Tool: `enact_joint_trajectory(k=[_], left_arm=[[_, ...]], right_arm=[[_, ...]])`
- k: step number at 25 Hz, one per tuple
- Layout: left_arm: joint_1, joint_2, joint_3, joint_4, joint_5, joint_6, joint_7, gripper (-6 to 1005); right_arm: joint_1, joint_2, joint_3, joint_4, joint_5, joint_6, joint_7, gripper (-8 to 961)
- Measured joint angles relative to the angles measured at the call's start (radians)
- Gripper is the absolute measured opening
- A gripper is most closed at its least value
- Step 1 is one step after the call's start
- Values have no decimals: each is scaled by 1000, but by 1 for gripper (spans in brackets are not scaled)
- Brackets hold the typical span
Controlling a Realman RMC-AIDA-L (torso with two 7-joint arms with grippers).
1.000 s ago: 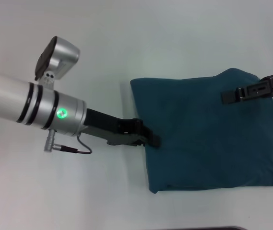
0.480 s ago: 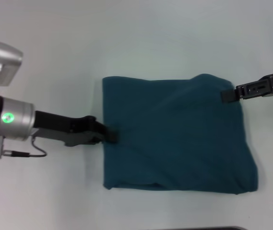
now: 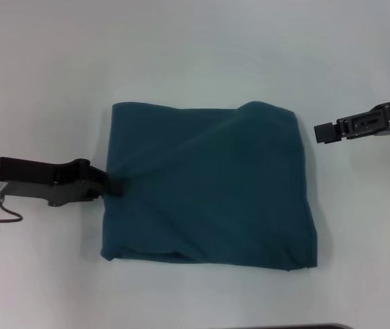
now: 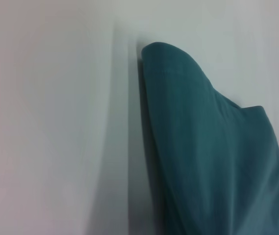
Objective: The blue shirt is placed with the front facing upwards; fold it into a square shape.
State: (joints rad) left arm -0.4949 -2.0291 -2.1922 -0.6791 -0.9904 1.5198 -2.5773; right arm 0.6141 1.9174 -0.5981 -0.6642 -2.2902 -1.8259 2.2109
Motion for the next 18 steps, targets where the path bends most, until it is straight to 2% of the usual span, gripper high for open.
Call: enact_joint_trajectory(k=[6,12,16,17,18], left_arm=[[7,9,-10,-25,8,65,62,156],[11,-4,-18,-33,27,90,168,240],[8,1,-44,-70,110,84,105,326],[31,-2,-81,-133,124,97,79,347],[31,-2,-81,-133,124,97,79,369]], right_arm=[[3,-1,0,-1,0,1,2,558],[6,-1,0,-7,0,6,3,558],[13,-2,0,-7,0,11,3,559],[14,-2,0,-8,0,11,3,559],[15,-2,-1,-8,0,11,3,559]])
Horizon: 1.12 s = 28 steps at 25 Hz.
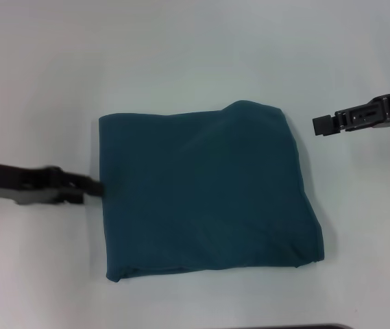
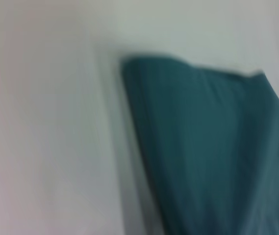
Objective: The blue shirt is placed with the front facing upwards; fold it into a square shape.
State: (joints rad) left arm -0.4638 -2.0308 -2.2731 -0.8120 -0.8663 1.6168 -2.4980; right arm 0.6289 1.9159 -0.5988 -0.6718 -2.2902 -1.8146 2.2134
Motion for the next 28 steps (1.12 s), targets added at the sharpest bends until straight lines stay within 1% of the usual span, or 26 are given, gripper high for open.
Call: enact_joint_trajectory(k=[3,4,5,8,11,13,15,16,18,21,22,25,28], left_arm=[[42,-12,-54,-113,-2,27,-12,433],[59,-21,-79,-165,-8,55,-6,455],[63,-25,-87,-182,-12,73,0,497],[61,-33,-99,-187,-27,148,32,621],[58,-50,-116,-185,-55,230,64,739],[58,-60,-152,-183,-100,282,88,810],[58,-62,-174,-160,-152,320,110,880],[57,-61,-177,-137,-179,333,119,879],[57,-57,-176,-97,-200,339,126,876],[61,-54,-193,-75,-202,335,128,874],[66,-52,-214,-74,-202,335,128,874],[69,-48,-228,-72,-202,335,128,873],[71,-46,-230,-71,-202,333,132,873]], right_arm=[[1,2,-1,0,0,0,0,559],[1,3,-1,1,0,-1,0,559],[1,4,-1,3,0,-4,1,559],[1,10,-5,6,0,-27,3,559],[1,19,-10,7,-1,-69,-5,559],[1,24,-15,5,-1,-102,-10,559],[0,25,-17,6,1,-120,-12,559],[-2,28,-17,8,3,-127,-12,560],[-5,40,-16,11,3,-140,-16,560],[-9,67,-29,31,0,-154,-21,560],[-11,77,-54,55,-5,-151,-23,560],[-18,81,-79,78,-7,-141,-23,560],[-30,81,-93,96,-28,-124,-12,560]])
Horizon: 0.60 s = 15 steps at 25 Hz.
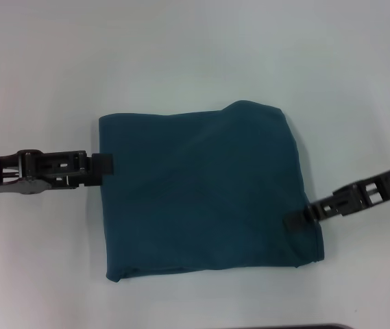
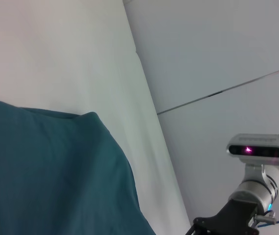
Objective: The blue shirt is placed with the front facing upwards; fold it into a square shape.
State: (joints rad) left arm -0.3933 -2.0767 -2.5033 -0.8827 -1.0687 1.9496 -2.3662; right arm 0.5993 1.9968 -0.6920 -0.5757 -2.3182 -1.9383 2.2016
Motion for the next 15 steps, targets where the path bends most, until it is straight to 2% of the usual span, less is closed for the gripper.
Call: enact_joint_trajectory(k=[6,15], left_arm=[[1,1,-1,2,2,-8,11,874],[-4,1,-2,8,7,-21,14,874]], right_arm=[[-21,-11,-3,14,-30,63,28,560],[-22,-11,-32,44,-68,182,58,561]])
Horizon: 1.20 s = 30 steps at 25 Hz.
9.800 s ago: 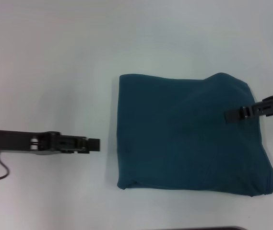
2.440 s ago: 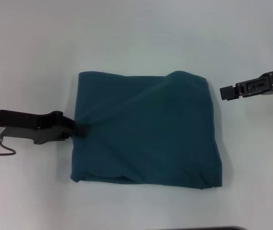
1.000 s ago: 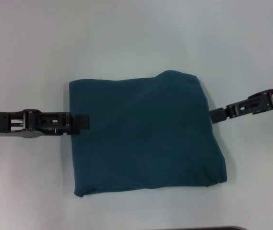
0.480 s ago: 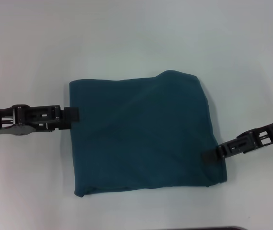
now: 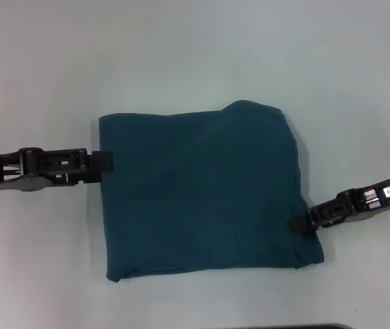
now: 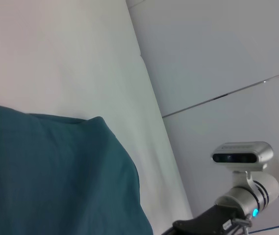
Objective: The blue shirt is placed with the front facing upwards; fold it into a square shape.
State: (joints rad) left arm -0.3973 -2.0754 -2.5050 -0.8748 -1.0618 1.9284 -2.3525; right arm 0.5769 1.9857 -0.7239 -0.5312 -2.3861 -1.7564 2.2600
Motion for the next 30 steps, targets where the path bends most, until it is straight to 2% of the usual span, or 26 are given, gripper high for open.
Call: enact_joint_trajectory(k=[5,8,10,11,13,14,15,16,18,20,23,26,30], left_arm=[[-2,1,0,3,-2,6,22,873],[-2,11,0,2,-24,44,109,873],[10,16,18,15,-40,72,257,874],[23,15,28,37,-47,72,371,874],[63,-10,22,145,-47,37,695,874],[72,-18,1,195,-48,24,819,874],[83,-27,-21,241,-48,14,935,874],[102,-38,-50,290,-50,15,1098,874],[141,-48,-81,329,-58,32,1306,873],[186,-59,-86,353,-60,28,1453,873],[218,-67,-83,377,-24,-13,1545,873],[223,-52,-83,382,21,-4,1578,874],[198,-5,-74,430,51,20,1581,874]], right_arm=[[2,-4,25,-13,18,-38,-23,561],[1,-3,58,-64,105,-170,-166,561],[-20,10,67,-106,175,-215,-335,561],[-38,23,73,-109,208,-212,-451,561],[-79,57,104,-89,259,-155,-749,562],[-112,87,145,-60,294,-123,-962,562],[-127,95,158,-51,311,-130,-1047,562],[-144,98,159,-48,312,-155,-1119,562],[-165,99,157,-45,309,-174,-1189,562],[-210,102,153,-14,283,-145,-1333,562],[-263,104,176,111,276,-23,-1522,566],[-296,104,241,222,333,30,-1711,562],[-289,103,259,241,348,24,-1717,558]])
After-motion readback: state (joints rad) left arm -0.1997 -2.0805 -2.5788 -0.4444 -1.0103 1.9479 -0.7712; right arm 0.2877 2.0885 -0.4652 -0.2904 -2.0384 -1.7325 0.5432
